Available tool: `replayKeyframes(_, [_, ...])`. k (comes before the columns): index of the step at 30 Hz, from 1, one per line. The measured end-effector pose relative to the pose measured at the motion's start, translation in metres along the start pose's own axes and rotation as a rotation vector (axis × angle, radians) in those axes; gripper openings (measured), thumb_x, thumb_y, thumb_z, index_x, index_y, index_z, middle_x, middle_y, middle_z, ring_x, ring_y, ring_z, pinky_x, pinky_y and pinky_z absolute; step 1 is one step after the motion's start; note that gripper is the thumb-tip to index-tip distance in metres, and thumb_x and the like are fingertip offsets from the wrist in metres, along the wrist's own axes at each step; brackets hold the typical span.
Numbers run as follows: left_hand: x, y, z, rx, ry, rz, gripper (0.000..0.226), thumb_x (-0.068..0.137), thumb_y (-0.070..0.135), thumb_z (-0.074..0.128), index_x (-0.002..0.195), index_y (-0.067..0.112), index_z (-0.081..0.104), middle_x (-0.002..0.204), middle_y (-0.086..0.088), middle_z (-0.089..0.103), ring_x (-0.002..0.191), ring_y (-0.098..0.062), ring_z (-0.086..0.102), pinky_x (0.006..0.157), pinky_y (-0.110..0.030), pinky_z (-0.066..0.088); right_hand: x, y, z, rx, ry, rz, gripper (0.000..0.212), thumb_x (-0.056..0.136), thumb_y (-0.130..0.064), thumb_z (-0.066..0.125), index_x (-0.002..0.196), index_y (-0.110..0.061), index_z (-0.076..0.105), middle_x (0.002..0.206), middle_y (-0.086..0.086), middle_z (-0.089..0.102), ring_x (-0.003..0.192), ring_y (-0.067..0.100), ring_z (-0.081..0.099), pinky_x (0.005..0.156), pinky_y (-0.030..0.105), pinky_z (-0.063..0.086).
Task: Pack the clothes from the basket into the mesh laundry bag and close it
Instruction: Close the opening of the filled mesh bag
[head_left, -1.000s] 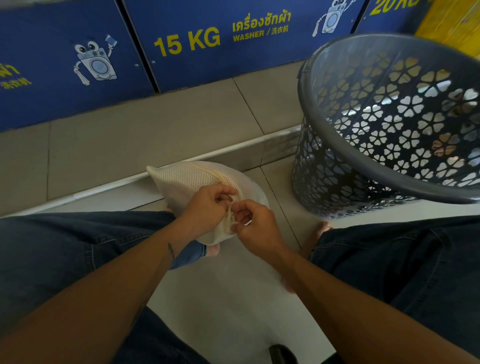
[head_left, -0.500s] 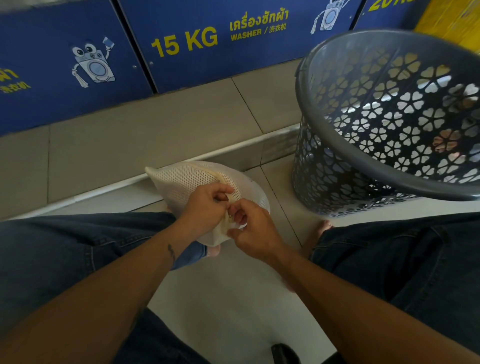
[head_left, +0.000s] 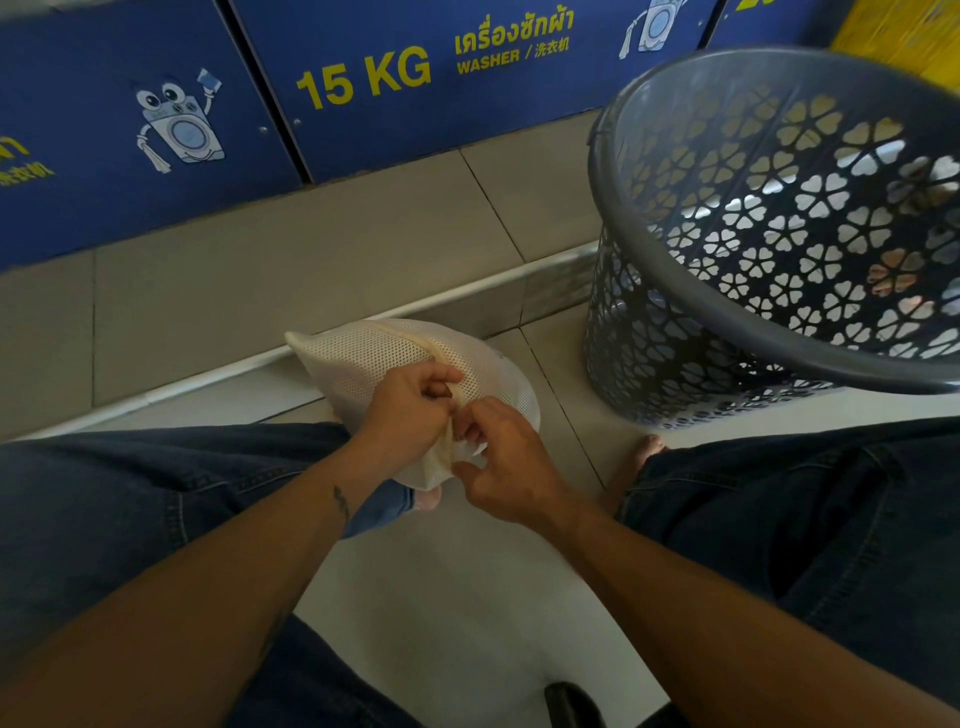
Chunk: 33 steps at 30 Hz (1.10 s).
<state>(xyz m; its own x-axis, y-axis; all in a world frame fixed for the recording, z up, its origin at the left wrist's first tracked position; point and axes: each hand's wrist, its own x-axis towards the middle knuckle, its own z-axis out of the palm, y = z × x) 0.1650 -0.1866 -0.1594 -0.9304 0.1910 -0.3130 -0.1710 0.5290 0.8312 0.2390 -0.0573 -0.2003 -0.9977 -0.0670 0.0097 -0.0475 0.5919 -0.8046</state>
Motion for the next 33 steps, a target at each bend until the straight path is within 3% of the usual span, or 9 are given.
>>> replayKeyframes(12, [0.002, -0.002, -0.001, -0.005, 0.033, 0.010, 0.034, 0.079, -0.006, 0.061, 0.097, 0.021, 0.072, 0.079, 0.002, 0.062, 0.079, -0.012, 0.061, 0.079, -0.022, 0.052, -0.001, 0.002, 0.003, -0.071, -0.013, 0.012, 0.034, 0.071, -0.018, 0.078, 0.101, -0.019, 0.063, 0.104, -0.007, 0.055, 0.093, 0.010, 0.051, 0.076, 0.033, 0.054])
replayKeyframes(17, [0.003, -0.003, -0.003, -0.014, 0.040, 0.004, 0.036, 0.080, -0.004, 0.061, 0.095, 0.027, 0.071, 0.084, 0.000, 0.065, 0.087, -0.018, 0.065, 0.086, -0.031, 0.054, -0.004, -0.002, -0.001, -0.110, -0.110, 0.026, 0.035, 0.072, -0.027, 0.073, 0.106, -0.021, 0.063, 0.110, -0.005, 0.052, 0.103, 0.018, 0.049, 0.078, 0.036, 0.051])
replayKeyframes(21, [0.009, -0.002, -0.006, -0.008, 0.070, 0.015, 0.036, 0.081, 0.000, 0.061, 0.097, 0.031, 0.070, 0.087, 0.004, 0.064, 0.089, -0.015, 0.064, 0.091, -0.034, 0.053, -0.003, -0.002, -0.001, 0.067, -0.077, 0.135, 0.042, 0.071, -0.027, 0.070, 0.111, -0.025, 0.058, 0.111, -0.007, 0.054, 0.097, 0.011, 0.053, 0.077, 0.030, 0.053])
replayKeyframes(25, [0.010, 0.003, -0.007, -0.024, 0.026, 0.012, 0.038, 0.082, 0.004, 0.064, 0.110, 0.029, 0.065, 0.092, 0.008, 0.060, 0.095, -0.015, 0.062, 0.092, -0.031, 0.051, -0.004, 0.001, -0.004, 0.160, -0.025, 0.273, 0.043, 0.079, -0.011, 0.073, 0.114, -0.029, 0.055, 0.104, -0.006, 0.059, 0.084, 0.010, 0.059, 0.068, 0.030, 0.058])
replayKeyframes(27, [0.008, 0.004, -0.006, 0.034, -0.029, 0.024, 0.048, 0.078, 0.005, 0.069, 0.120, 0.029, 0.060, 0.099, 0.011, 0.057, 0.101, -0.015, 0.060, 0.093, -0.030, 0.049, -0.003, 0.002, -0.004, 0.174, -0.022, 0.324, 0.031, 0.082, -0.006, 0.069, 0.104, -0.025, 0.058, 0.093, -0.006, 0.063, 0.077, 0.009, 0.061, 0.065, 0.030, 0.058])
replayKeyframes(30, [0.007, 0.003, -0.004, 0.085, -0.064, 0.043, 0.061, 0.075, 0.001, 0.068, 0.126, 0.030, 0.054, 0.110, 0.009, 0.055, 0.105, -0.016, 0.059, 0.095, -0.032, 0.050, -0.004, 0.002, 0.002, 0.213, -0.037, 0.369, 0.015, 0.084, -0.005, 0.067, 0.084, -0.020, 0.066, 0.071, -0.012, 0.063, 0.063, -0.001, 0.059, 0.058, 0.018, 0.049])
replayKeyframes(33, [0.006, 0.005, -0.005, 0.086, -0.028, 0.050, 0.060, 0.076, -0.004, 0.064, 0.125, 0.029, 0.055, 0.107, 0.010, 0.054, 0.102, -0.015, 0.059, 0.085, -0.022, 0.047, -0.005, -0.001, 0.007, 0.268, -0.058, 0.396, 0.011, 0.086, -0.010, 0.069, 0.080, -0.019, 0.070, 0.068, -0.010, 0.066, 0.062, -0.004, 0.060, 0.058, 0.014, 0.047])
